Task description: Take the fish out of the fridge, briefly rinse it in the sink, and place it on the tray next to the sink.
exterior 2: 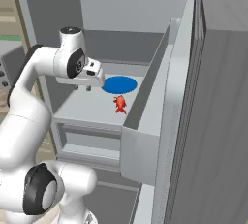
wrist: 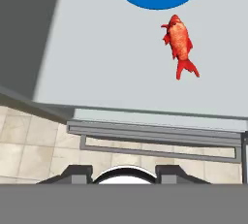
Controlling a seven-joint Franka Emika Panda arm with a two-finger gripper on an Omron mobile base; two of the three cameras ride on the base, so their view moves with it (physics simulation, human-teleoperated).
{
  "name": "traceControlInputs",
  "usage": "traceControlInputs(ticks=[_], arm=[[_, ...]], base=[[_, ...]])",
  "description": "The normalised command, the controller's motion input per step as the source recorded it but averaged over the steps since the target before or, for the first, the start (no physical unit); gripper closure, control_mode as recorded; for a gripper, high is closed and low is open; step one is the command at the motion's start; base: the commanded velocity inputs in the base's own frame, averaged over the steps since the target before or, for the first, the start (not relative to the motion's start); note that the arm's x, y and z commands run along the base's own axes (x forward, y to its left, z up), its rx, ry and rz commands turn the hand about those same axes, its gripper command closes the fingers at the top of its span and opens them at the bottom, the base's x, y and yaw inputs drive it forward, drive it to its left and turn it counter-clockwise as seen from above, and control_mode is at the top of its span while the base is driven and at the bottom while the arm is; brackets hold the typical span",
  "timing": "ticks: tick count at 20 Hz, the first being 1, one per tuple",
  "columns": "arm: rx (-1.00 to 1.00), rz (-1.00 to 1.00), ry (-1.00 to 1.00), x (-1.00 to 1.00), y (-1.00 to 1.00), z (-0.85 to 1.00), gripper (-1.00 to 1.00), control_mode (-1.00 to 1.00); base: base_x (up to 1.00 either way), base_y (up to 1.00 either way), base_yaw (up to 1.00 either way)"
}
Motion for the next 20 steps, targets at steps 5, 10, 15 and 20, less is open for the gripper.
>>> traceControlInputs(ticks=[5, 10, 15, 20], arm=[[0.00, -0.02, -0.05, 0.00, -0.27, -0.05, -1.00, -1.00], [0.00, -0.06, -0.18, -0.06, -0.89, -0.18, -1.00, -1.00], [0.00, 0.00, -0.11, 0.05, -0.43, -0.23, -1.00, -1.00], [0.00, -0.02, -0.01, 0.22, -0.10, -0.20, -1.00, -1.00]], base=[[0.00, 0.00, 0.00], [0.00, 0.00, 0.00], [0.00, 0.00, 0.00], [0.00, 0.00, 0.00]])
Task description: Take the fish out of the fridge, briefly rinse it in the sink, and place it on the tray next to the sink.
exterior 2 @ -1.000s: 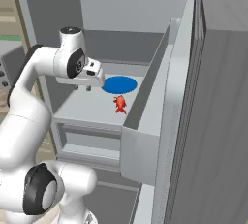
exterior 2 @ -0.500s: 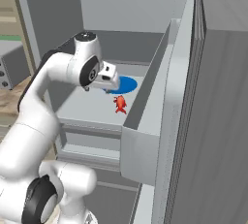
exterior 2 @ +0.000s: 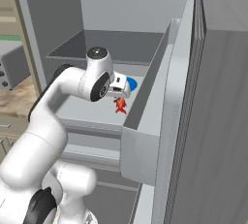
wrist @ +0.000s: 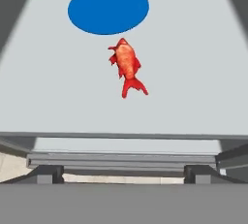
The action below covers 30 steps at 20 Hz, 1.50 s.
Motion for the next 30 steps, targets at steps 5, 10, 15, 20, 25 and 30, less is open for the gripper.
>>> traceControlInputs(ticks=[5, 10, 15, 20, 25, 30], arm=[[0.00, -0.02, 0.00, 0.42, 0.00, -0.16, -1.00, -1.00], [0.00, -0.02, 0.00, 0.54, 0.01, -0.21, -1.00, -1.00], [0.00, 0.00, 0.00, 0.31, 0.00, -0.34, -1.00, -1.00], [0.00, 0.00, -0.01, 0.17, 0.00, -0.41, -1.00, -1.00], [0.00, 0.00, 0.00, 0.12, 0.00, -0.47, -1.00, -1.00], [0.00, 0.00, -0.01, 0.27, 0.00, -0.39, -1.00, -1.00]], base=[[0.00, 0.00, 0.00], [0.00, 0.00, 0.00], [0.00, 0.00, 0.00], [0.00, 0.00, 0.00], [0.00, 0.00, 0.00], [0.00, 0.00, 0.00]])
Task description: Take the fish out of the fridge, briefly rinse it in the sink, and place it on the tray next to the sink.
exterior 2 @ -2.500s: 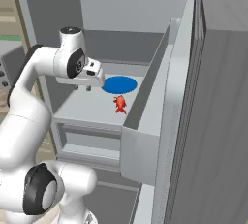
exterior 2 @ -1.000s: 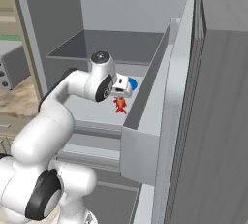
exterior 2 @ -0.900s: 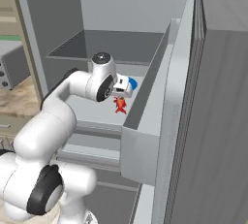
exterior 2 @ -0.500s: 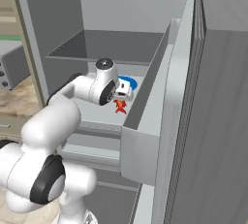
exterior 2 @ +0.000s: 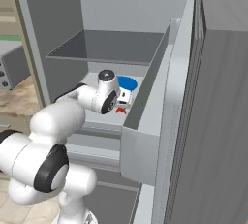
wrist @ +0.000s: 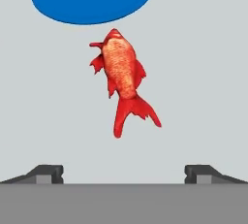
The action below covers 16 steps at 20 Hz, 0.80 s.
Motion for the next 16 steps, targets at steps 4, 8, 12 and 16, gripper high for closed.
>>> traceControlInputs(ticks=[4, 8, 12, 16], arm=[[0.00, 0.00, 0.00, 0.51, 0.00, -0.29, -1.00, -1.00], [0.00, 0.00, 0.00, 0.52, 0.00, -0.20, -1.00, -1.00], [0.00, 0.00, 0.00, 0.37, 0.00, -0.22, -1.00, -1.00], [0.00, 0.00, 0.00, 0.23, 0.00, -0.30, -1.00, -1.00]], base=[[0.00, 0.00, 0.00], [0.00, 0.00, 0.00], [0.00, 0.00, 0.00], [0.00, 0.00, 0.00]])
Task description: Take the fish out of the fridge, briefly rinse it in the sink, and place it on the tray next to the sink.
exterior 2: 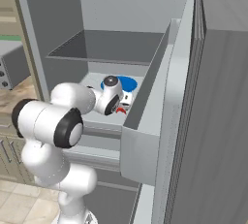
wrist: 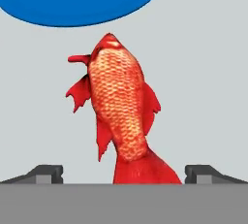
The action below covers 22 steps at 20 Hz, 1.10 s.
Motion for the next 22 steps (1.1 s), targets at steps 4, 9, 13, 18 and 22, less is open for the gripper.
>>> traceControlInputs(ticks=[4, 9, 13, 18, 22], arm=[[0.00, 0.00, 0.00, 0.33, 0.00, -0.27, -1.00, -1.00], [0.00, 0.00, 0.00, 0.24, -0.08, -0.18, -1.00, -1.00], [-0.04, 0.00, 0.00, 0.06, -0.02, -0.14, 1.00, -1.00], [0.00, 0.00, 0.00, -0.03, 0.00, 0.00, 1.00, -1.00], [0.00, 0.00, -0.19, -0.52, 0.00, 0.28, 1.00, -1.00]], base=[[0.00, 0.00, 0.00], [0.00, 0.00, 0.00], [0.00, 0.00, 0.00], [0.00, 0.00, 0.00], [0.00, 0.00, 0.00]])
